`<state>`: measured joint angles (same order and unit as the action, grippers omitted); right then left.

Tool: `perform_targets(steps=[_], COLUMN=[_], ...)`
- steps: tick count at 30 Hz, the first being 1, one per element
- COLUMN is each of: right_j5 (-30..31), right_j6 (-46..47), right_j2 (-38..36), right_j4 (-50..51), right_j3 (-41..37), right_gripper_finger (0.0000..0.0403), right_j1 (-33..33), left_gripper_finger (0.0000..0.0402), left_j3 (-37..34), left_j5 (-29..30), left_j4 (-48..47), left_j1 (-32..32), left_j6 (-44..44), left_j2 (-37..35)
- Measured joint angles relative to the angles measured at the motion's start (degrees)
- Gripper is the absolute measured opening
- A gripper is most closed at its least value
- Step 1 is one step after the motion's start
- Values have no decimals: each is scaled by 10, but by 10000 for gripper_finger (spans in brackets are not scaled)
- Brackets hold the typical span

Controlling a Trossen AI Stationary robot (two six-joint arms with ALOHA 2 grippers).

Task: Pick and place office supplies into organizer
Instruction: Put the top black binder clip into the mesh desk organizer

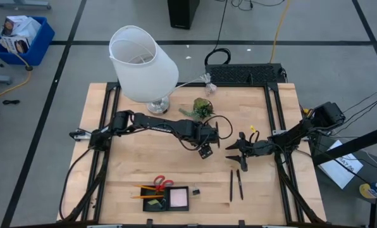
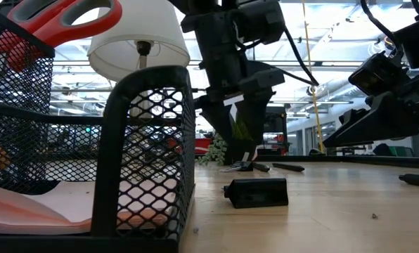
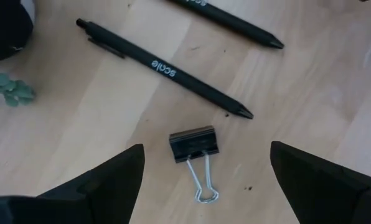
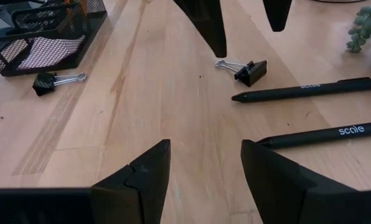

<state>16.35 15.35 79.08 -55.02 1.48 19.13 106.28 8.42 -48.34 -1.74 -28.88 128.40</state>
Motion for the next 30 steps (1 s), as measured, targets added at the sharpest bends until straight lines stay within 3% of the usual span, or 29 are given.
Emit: perform_targets(steps=[30], right_j5=[0], right_j6=[0], right_j2=[0], right_j4=[-1], right_j3=[0], right_gripper_finger=[192], right_j1=[0], left_gripper_finger=[351], left_j3=[1], left_j5=[-33], left_j4=[16], left_j1=[2], left_j6=[7], left_j2=[53])
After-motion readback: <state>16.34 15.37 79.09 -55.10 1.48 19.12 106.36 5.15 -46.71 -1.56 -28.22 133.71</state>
